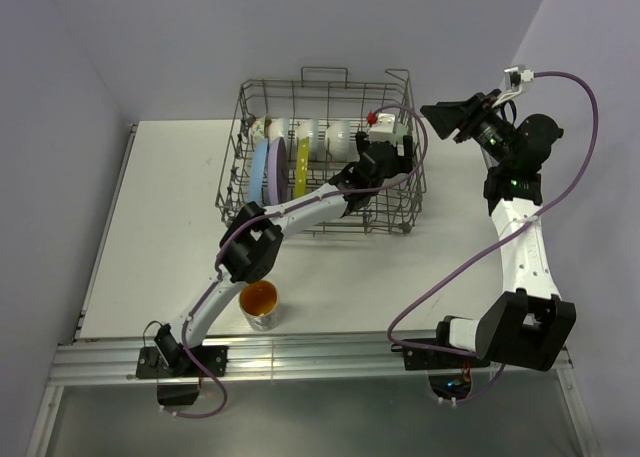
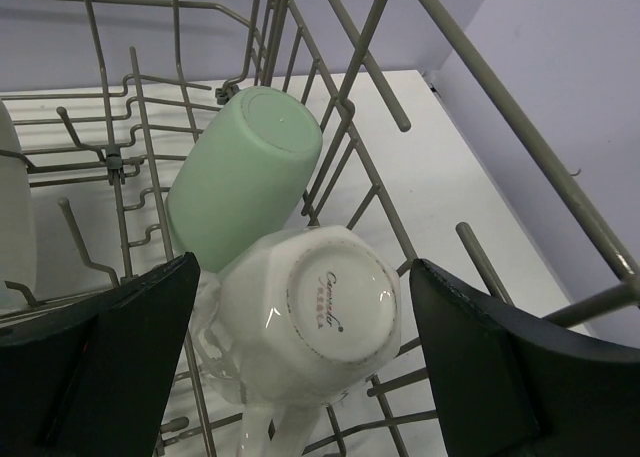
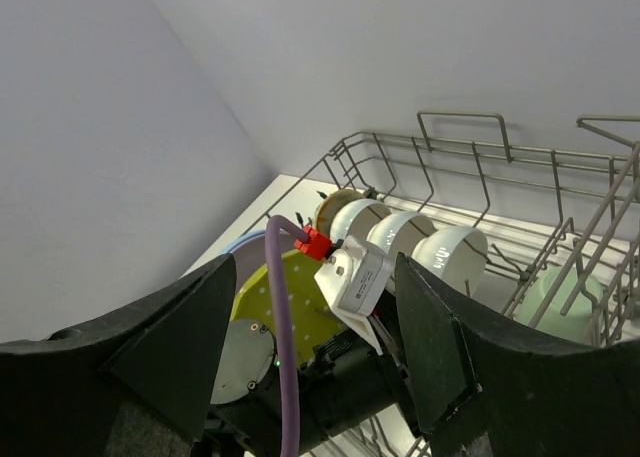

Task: Load the mixed dishes into the dish rack
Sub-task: Place the cup upside down on the dish rack

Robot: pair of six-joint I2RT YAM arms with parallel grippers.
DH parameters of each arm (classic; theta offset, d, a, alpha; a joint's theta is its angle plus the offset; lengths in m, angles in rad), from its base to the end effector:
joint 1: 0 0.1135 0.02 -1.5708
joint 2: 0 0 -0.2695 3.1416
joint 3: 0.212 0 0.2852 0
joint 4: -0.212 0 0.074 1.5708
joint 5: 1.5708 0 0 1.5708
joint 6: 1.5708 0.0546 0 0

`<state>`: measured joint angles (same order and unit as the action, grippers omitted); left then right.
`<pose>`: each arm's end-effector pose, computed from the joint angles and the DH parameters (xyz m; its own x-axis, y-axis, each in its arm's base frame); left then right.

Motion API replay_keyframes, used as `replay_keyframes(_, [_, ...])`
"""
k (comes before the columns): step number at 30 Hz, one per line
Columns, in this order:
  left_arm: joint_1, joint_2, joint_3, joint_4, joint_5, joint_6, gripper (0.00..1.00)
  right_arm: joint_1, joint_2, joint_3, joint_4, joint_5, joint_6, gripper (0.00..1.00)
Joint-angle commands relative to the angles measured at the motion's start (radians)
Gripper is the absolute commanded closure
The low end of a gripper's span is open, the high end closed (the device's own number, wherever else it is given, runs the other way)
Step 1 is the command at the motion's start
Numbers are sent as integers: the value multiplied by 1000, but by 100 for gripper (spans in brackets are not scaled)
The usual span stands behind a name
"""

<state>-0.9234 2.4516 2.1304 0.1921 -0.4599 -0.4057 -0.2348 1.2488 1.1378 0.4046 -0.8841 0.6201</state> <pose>0.4013 -0.4905 0.2381 -0.2487 -0.2575 -0.9337 0.3822 0.8597 -0.3389 0.3234 -0.0339 0.4293 -0.1036 0.4036 -0.9090 -0.6294 0.6811 0.3741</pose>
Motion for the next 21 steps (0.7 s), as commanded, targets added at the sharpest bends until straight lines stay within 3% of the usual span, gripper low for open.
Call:
replay_keyframes(1, [-12,-98,16,102,40,-13,6,-6,-23,-4,30,-12,-2,28])
replay_keyframes(21, [49,-308,-99,17,44,105,5,17,-19,54,56,-203,-77,25])
